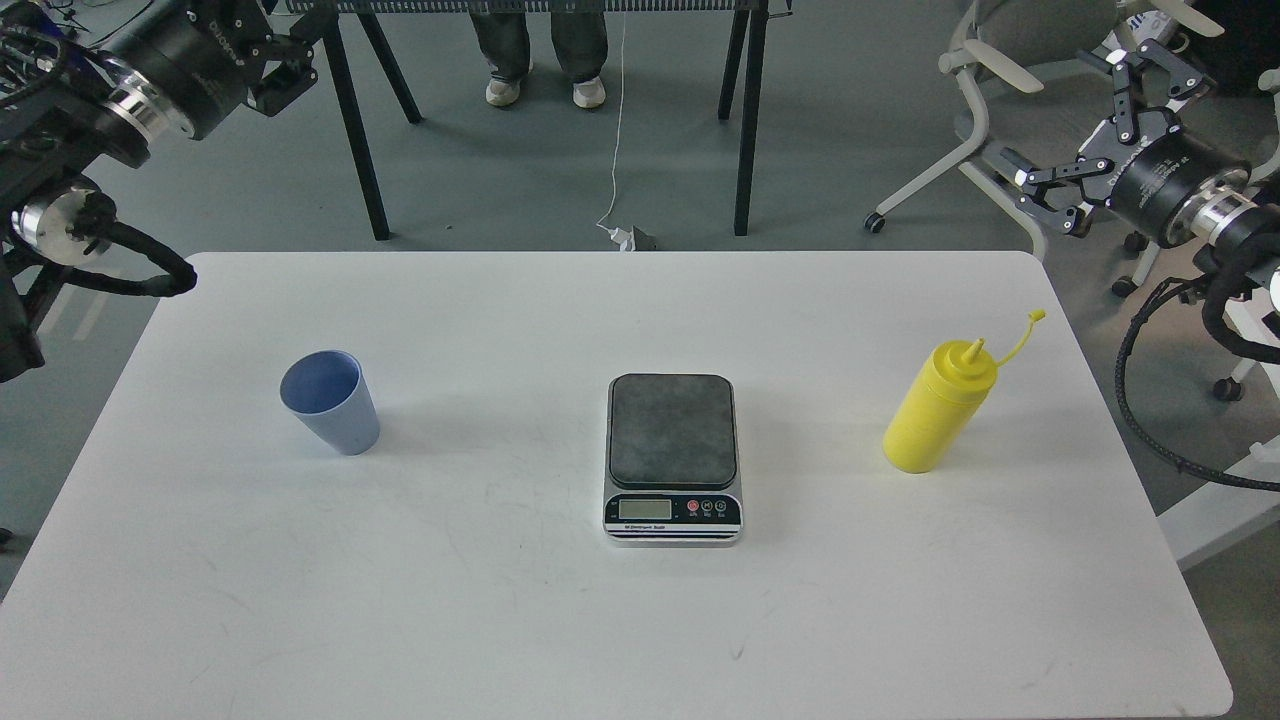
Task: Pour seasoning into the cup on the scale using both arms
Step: 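Move the left gripper down toward the blue cup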
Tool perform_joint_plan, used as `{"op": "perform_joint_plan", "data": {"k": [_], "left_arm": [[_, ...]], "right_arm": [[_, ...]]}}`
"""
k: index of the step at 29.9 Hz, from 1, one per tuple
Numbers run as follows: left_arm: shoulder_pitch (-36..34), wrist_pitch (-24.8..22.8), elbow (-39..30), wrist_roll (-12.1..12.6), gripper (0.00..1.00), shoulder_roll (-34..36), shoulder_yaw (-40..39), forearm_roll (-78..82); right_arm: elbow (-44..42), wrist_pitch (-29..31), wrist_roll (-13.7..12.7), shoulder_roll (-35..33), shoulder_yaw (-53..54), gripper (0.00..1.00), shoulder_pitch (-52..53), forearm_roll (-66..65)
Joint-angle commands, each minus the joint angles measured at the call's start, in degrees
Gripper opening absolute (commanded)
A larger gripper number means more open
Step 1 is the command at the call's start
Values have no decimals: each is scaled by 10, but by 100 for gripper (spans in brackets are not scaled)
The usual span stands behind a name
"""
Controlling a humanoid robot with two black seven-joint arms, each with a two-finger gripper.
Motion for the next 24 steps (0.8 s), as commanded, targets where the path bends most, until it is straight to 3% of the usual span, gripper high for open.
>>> {"op": "perform_joint_plan", "data": {"k": [1,17,24], "left_arm": [[7,0,2,0,100,-3,9,0],[7,0,3,0,100,-19,11,10],[7,0,3,0,100,-3,11,91]], "right_arm": [[0,0,0,0,0,99,-1,0],[0,0,0,8,0,99,-3,0],[0,0,0,12,1,99,-3,0]]}}
